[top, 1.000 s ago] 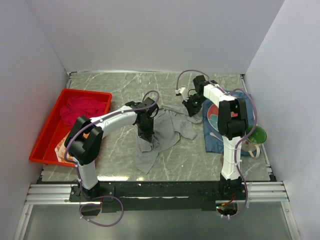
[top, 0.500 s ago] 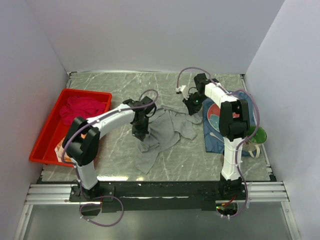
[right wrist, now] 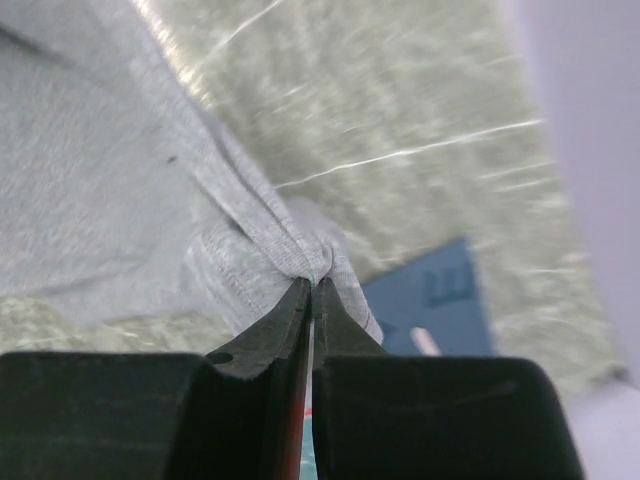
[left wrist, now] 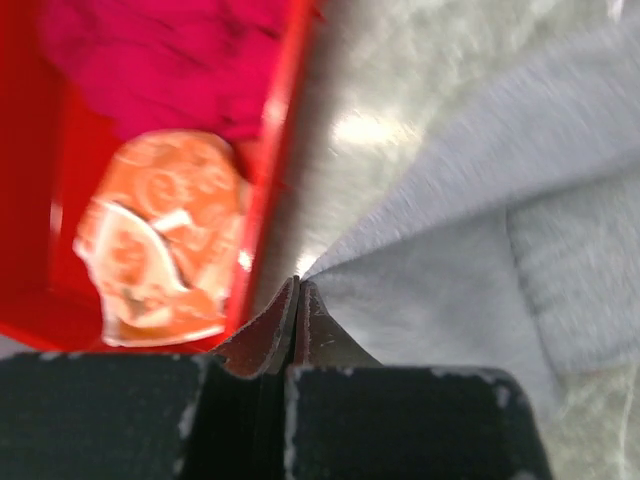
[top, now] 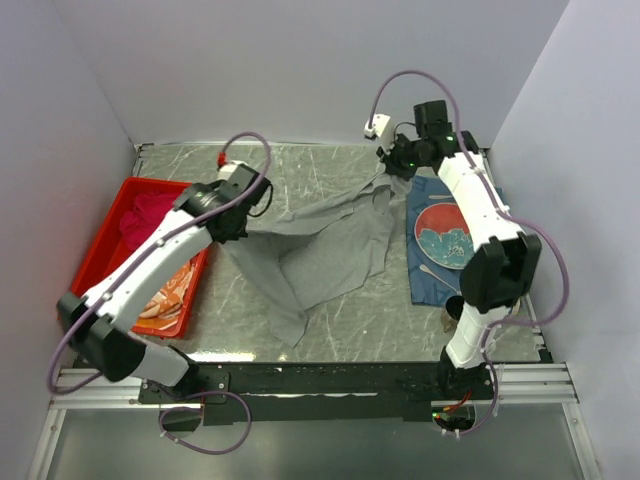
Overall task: Fold and stack the mixed laundry pile
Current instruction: Flatten out the tank top at the center of the board.
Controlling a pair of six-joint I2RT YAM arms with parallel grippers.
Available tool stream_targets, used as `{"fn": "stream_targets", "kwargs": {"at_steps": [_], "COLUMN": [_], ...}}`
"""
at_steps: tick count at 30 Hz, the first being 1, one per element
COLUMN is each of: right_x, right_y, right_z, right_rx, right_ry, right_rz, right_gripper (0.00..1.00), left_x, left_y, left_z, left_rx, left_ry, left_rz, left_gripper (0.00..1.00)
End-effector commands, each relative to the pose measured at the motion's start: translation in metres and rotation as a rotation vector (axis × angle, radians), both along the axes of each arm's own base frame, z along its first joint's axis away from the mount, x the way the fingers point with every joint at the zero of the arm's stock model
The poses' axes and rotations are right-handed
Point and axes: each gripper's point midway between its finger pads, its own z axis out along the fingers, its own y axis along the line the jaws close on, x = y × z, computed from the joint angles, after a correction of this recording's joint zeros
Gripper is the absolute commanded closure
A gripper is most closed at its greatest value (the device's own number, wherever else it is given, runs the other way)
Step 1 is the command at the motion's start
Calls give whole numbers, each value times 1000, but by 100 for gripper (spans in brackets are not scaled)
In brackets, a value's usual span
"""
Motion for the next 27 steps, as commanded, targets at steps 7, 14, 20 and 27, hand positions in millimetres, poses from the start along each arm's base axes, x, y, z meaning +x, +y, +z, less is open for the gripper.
{"fn": "stream_targets", "kwargs": {"at_steps": [7,14,20,27], "right_x": [-37,-110,-156,-156], "right_y": [-33,-40,-49,-60], "right_z": [130,196,232,230], "right_rx": [21,53,76,100], "right_ry": [-350,-539,-670,-694], "right_rz": [-69,-3,-16,-96], "right_gripper": [100,100,100,100], "left_x": [-28,-66,-84,-81], "left_y": [60,64,50,36], "left_z": [134,214,242,255], "left_rx": [-73,-209,-219,-217], "left_ry": [-506,-887,-1004,-1074], "left_rz": [38,-210,-404,-481], "left_gripper": [99,99,99,99]}}
